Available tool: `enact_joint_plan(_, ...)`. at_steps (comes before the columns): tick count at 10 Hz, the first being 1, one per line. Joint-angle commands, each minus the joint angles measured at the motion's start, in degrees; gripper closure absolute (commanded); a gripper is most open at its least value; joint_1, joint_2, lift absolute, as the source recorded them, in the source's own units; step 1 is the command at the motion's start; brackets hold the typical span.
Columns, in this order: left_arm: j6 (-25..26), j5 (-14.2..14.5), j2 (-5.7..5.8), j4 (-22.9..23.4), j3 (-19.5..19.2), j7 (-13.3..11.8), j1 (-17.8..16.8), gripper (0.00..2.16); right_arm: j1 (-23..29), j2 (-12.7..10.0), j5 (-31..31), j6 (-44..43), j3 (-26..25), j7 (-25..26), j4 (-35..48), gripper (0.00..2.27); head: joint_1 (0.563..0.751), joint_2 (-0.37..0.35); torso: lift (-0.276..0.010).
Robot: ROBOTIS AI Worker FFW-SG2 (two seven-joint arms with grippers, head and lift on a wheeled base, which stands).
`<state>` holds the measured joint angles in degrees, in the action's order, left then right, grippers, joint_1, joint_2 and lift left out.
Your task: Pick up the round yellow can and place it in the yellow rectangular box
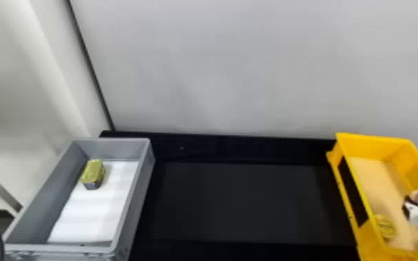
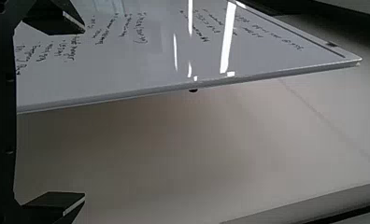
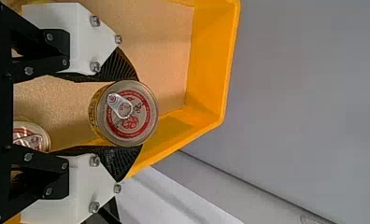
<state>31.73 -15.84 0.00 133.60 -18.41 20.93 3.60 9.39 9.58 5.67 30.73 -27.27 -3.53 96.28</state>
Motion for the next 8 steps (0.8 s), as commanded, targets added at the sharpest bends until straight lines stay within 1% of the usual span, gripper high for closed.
enact_joint_plan(1, 0.1, -0.1, -0.15, 0.0, 0.3, 0.0, -0.1, 0.03, -4.1, 1.2, 1.1, -0.4, -0.1, 0.0, -5.0, 0.65, 0.694, 0.014, -0.066)
enact_joint_plan(3, 0.3, -0.2, -0.15, -0.1, 0.6, 0.0, -0.3, 0.03, -8.1, 2.4, 1.7, -0.5, 0.6, 0.6, -9.6, 0.65, 0.694, 0.014, -0.066)
enact_joint_plan(5, 0.5, -0.3, -0.15, -0.2, 0.9, 0.0, -0.4, 0.03, -11.0, 3.3, 1.8, -0.9, 2.5, 1.1, -12.9, 0.64, 0.694, 0.014, -0.066)
enact_joint_plan(7, 0.5, -0.3, -0.15, -0.2, 1.0, 0.0, -0.5, 0.03, -11.5, 3.2, 1.2, -2.2, 3.0, 1.4, -13.2, 0.60, 0.694, 0.014, -0.066)
enact_joint_plan(8, 0.6, -0.3, -0.15, -0.3, 1.0, 0.0, -0.4, 0.03, -11.5, 3.2, 0.7, -2.3, 3.0, 1.7, -13.2, 0.53, 0.694, 0.014, -0.066)
